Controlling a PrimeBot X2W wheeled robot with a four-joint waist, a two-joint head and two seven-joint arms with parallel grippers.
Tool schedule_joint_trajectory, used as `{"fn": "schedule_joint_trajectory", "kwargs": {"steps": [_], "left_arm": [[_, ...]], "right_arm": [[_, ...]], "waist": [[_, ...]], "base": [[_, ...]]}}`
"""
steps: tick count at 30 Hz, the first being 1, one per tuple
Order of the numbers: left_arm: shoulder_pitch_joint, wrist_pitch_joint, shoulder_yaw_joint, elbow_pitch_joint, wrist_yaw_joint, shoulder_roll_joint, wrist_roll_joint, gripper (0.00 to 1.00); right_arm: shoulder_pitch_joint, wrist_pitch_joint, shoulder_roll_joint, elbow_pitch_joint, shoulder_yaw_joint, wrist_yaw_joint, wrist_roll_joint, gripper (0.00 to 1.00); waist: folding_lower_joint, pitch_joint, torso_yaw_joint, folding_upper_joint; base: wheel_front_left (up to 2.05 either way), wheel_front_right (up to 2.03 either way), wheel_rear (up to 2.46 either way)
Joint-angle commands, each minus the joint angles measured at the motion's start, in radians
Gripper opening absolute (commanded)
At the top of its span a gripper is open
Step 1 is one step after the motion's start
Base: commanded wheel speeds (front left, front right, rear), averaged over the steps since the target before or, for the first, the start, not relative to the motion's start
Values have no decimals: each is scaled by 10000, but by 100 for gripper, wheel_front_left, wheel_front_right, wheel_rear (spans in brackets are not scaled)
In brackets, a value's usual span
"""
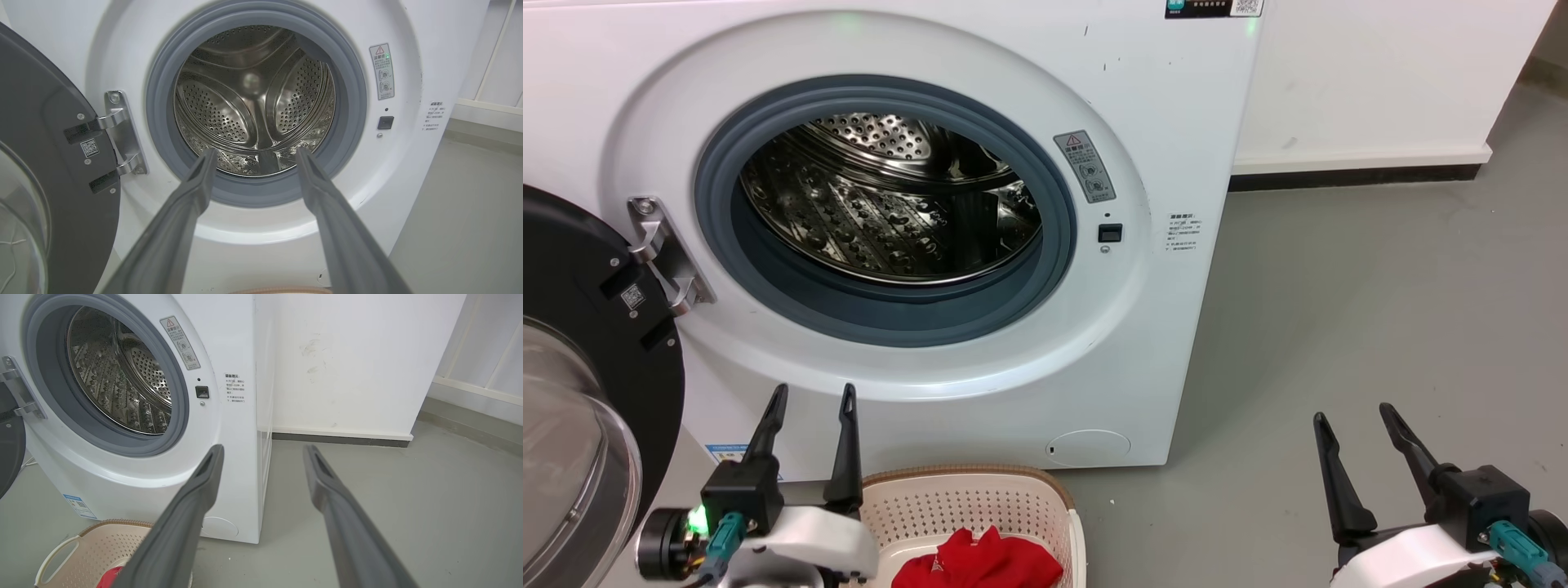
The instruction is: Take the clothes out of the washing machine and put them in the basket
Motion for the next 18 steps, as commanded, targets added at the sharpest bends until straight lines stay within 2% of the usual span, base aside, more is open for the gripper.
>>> {"fn": "schedule_joint_trajectory", "kwargs": {"steps": [1,18], "left_arm": [[147,30,5,-97,5,53,-53,100],[576,393,-127,-635,159,144,-186,100]], "right_arm": [[99,7,13,-57,10,-11,-37,100],[94,-57,13,-121,106,-11,30,100]], "waist": [[2,-22,14,0],[2,-17,152,0]], "base": [[0,0,0],[0,0,0]]}}
